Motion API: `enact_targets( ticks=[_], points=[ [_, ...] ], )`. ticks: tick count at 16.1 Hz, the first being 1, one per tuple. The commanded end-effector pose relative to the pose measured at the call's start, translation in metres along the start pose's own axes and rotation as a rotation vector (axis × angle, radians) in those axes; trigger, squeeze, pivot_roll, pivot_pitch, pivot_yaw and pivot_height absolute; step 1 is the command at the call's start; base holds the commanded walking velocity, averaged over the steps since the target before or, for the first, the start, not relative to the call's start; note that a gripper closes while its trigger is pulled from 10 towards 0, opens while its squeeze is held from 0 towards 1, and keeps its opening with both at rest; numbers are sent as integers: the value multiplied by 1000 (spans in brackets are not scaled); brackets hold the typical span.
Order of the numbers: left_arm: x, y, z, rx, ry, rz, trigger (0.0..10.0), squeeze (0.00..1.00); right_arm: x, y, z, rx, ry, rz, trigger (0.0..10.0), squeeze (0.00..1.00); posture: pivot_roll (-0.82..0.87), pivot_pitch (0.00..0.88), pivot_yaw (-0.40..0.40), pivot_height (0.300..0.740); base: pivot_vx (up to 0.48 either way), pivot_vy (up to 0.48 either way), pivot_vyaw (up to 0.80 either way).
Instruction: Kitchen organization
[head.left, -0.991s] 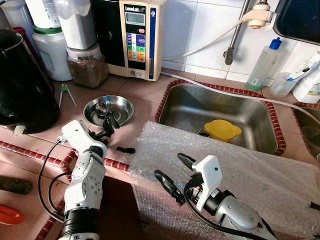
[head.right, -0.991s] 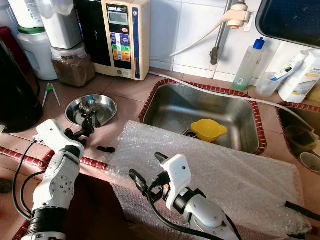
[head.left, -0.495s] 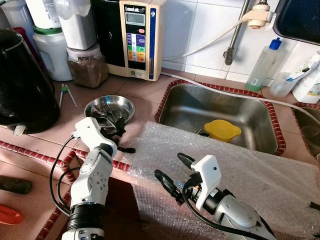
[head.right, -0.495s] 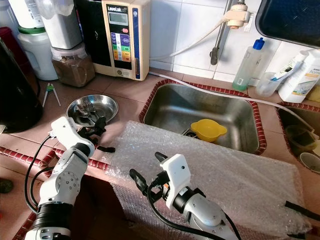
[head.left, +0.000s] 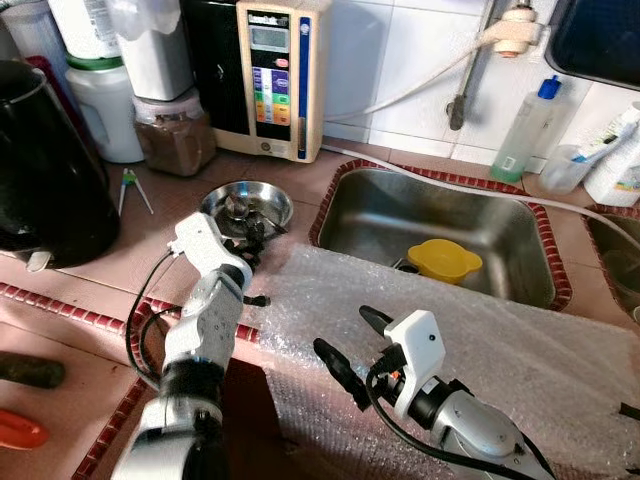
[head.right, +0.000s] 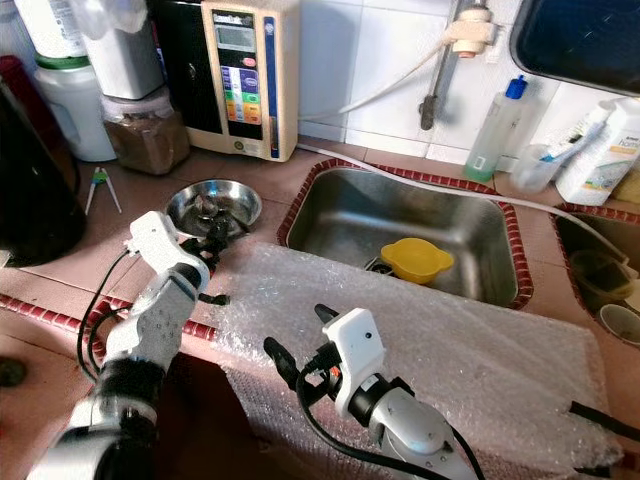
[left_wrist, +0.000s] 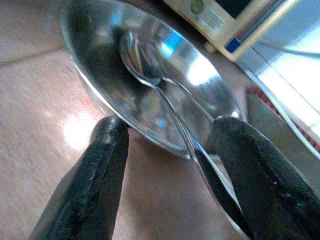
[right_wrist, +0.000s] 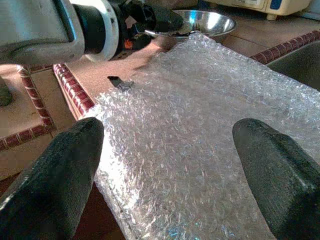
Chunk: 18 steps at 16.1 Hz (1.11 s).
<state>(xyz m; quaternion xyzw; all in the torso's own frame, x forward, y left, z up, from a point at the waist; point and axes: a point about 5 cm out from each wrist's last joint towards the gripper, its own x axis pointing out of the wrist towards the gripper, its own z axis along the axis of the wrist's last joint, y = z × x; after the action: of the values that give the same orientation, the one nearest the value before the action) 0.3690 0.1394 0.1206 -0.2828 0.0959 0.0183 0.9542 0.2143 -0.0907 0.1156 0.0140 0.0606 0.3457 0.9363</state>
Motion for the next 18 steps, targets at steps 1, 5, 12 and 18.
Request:
enact_targets(
  ticks=[1, 5, 12, 18],
  points=[
    [4, -5, 6, 3, -24, 1, 10000, 0, -1, -2, 4, -11, -11, -9, 10000, 0, 60, 18, 11, 740, 0, 0, 0],
    [9, -3, 12, 4, -51, 54, 10000, 0, -2, -4, 4, -16, -12, -21, 10000, 0, 54, 17, 16, 740, 0, 0, 0],
    [9, -4, 58, 200, -322, 44, 10000, 0, -2, -7, 7, -23, -25, -51, 10000, 0, 49, 12, 22, 740, 0, 0, 0],
    [-9, -1, 47, 287, -367, -63, 10000, 1000, -2, -9, 6, -30, -25, -55, 10000, 0, 62, 10, 14, 740, 0, 0, 0]
  ],
)
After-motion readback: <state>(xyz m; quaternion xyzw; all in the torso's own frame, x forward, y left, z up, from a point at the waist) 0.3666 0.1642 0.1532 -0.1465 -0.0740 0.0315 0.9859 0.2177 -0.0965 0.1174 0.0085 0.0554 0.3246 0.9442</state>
